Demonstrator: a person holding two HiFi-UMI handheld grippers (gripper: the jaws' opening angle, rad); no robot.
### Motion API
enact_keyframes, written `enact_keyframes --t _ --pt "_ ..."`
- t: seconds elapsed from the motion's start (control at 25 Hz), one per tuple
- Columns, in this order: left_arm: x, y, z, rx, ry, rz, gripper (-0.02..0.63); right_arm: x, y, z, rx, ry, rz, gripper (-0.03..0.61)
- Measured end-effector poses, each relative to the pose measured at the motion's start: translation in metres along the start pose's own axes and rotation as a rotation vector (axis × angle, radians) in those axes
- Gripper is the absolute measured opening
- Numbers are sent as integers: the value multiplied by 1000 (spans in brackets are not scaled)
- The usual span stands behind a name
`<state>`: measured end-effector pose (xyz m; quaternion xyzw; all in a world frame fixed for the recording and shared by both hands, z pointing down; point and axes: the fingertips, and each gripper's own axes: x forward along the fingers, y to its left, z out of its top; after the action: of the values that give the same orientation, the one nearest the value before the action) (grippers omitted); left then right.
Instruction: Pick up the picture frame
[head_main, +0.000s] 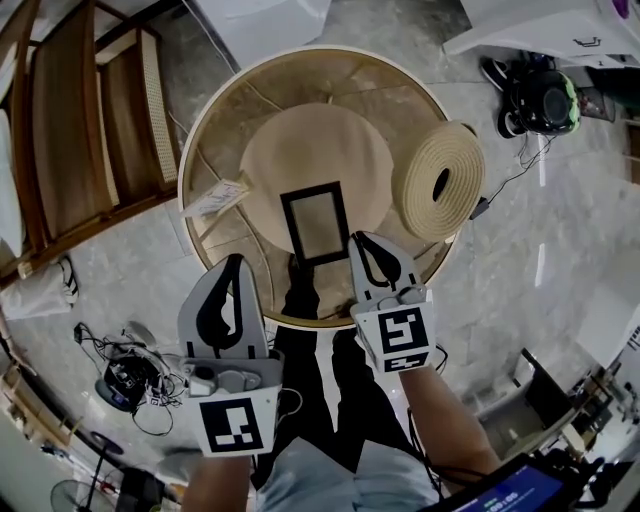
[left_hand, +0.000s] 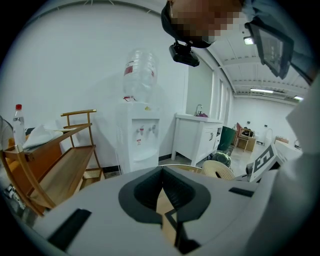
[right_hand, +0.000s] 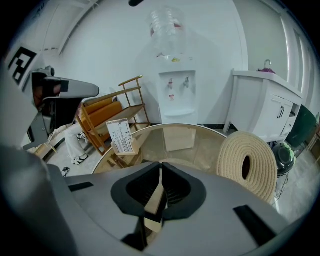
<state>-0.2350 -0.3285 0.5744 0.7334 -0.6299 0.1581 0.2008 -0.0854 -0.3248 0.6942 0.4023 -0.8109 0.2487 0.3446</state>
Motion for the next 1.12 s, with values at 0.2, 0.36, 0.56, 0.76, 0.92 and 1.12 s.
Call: enact_keyframes --t 0.2,0.36,0.56,0.76,0.92,1.12 --pt "5 6 -12 -7 27 0 15 21 0 -20 19 33 26 106" --pt "9 6 -23 -17 43 -1 15 34 -1 -32 36 57 30 107" --pt "19 5 -39 -23 73 -13 15 50 -8 -56 39 110 30 112" --pt "24 3 -50 -36 85 -22 15 62 -12 -76 49 138 25 114" --pt "26 3 -59 -38 102 -28 15 70 -12 -88 58 159 26 114" --pt "28 8 -64 -43 107 -25 15 78 -13 -94 72 164 24 117"
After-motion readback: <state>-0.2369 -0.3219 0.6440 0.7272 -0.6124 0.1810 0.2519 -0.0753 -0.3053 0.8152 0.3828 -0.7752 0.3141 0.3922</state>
